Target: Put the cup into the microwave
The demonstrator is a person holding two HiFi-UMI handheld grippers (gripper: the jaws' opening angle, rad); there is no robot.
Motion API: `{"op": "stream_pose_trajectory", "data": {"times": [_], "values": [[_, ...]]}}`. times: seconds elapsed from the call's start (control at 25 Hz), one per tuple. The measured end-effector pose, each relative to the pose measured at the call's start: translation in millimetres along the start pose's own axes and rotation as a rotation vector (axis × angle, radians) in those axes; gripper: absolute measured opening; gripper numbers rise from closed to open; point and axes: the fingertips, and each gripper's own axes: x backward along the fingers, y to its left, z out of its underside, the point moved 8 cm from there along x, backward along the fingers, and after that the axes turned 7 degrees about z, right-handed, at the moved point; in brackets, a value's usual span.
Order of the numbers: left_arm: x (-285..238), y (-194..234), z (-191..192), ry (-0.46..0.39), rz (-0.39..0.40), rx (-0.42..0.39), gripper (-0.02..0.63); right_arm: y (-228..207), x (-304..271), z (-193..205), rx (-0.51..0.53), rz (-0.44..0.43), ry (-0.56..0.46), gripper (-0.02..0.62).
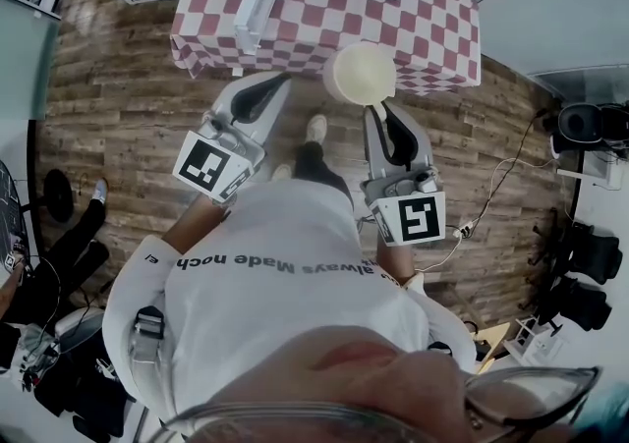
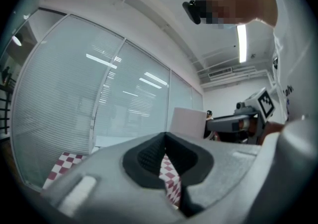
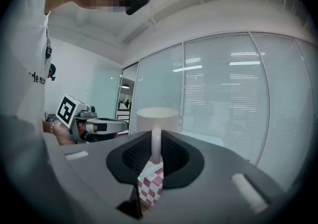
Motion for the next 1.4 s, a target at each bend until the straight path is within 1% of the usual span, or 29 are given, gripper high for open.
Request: {"op": "stream_pose_trajectory", "data": {"times": [0.24, 0.92, 1.16, 1.4], "values": [[-53, 26, -1, 0.003, -0.007, -0.003, 0.005, -48, -35, 2, -0.007, -0.013, 0.001, 0.043], [-208, 98, -1, 0.033, -0.062, -0.017, 0.005, -200, -134, 7, -0.009, -0.071, -0.012, 0.043], [-252, 120, 4, 0.042, -0.081, -0.020, 0.005, -242, -164, 10, -0.028, -0.091, -0.024, 0.043], [-281, 137, 11, 0.044, -0.099, -0.011, 0.005, -272, -188, 20, -0.019, -0.107, -0.003, 0.043]]}}
